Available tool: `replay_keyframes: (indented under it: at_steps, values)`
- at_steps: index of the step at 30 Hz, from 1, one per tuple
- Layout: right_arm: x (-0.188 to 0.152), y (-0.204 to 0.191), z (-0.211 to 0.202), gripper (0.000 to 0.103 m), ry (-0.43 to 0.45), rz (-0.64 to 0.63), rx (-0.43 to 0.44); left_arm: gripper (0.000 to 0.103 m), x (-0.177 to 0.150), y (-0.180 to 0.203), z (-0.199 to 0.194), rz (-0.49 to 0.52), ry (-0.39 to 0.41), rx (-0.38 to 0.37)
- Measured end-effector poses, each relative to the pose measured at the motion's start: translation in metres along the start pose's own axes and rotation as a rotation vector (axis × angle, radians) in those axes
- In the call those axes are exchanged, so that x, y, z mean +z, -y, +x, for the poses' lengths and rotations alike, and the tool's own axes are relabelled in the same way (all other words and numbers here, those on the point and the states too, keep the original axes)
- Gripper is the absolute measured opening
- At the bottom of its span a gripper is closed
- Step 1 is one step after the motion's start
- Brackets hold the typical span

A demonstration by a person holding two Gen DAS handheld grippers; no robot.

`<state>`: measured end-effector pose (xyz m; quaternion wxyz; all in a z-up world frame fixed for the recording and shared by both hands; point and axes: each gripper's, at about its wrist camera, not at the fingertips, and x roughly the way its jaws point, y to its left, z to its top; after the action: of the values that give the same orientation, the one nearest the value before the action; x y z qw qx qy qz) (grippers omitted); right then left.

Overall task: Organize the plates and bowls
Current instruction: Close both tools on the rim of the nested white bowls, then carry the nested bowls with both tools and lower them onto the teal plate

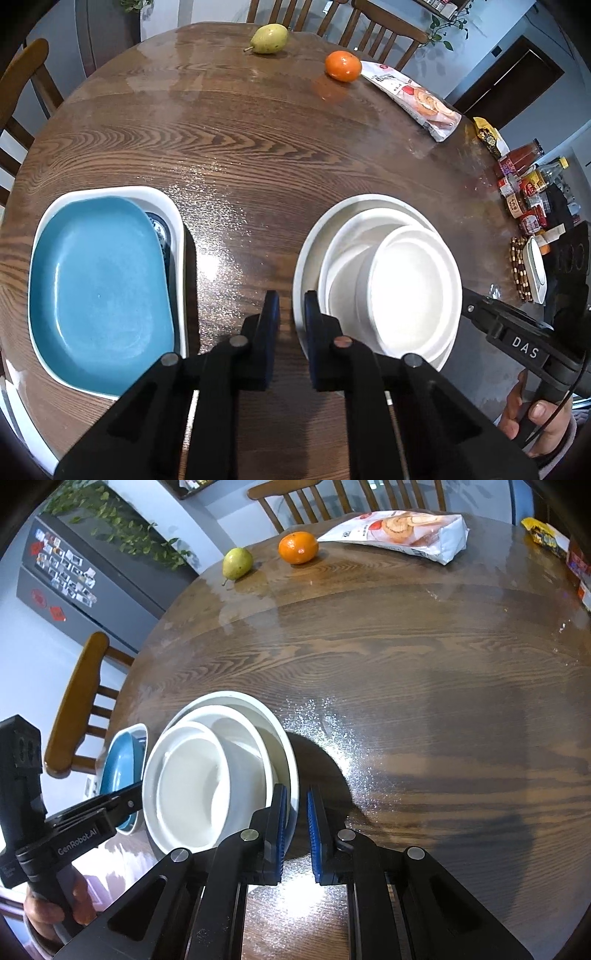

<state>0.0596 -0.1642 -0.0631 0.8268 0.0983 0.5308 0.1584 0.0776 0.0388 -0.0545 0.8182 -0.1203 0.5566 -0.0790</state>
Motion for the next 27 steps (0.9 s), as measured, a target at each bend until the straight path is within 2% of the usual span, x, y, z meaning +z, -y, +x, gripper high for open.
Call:
replay_keyframes:
  at_steps: [11, 27]
  values:
    - [-0.0021, -0.0050, -0.0014, 0.010, 0.013, -0.015, -0.017, 0.001, -0.0018, 0.0053, 0.0004, 0.026, 0.015, 0.020]
    - [-0.0044, -0.0085, -0.0071, 0.010, 0.027, -0.029, -0.035, 0.001, -0.0063, 0.0070, -0.0019, 0.033, 0.019, 0.032]
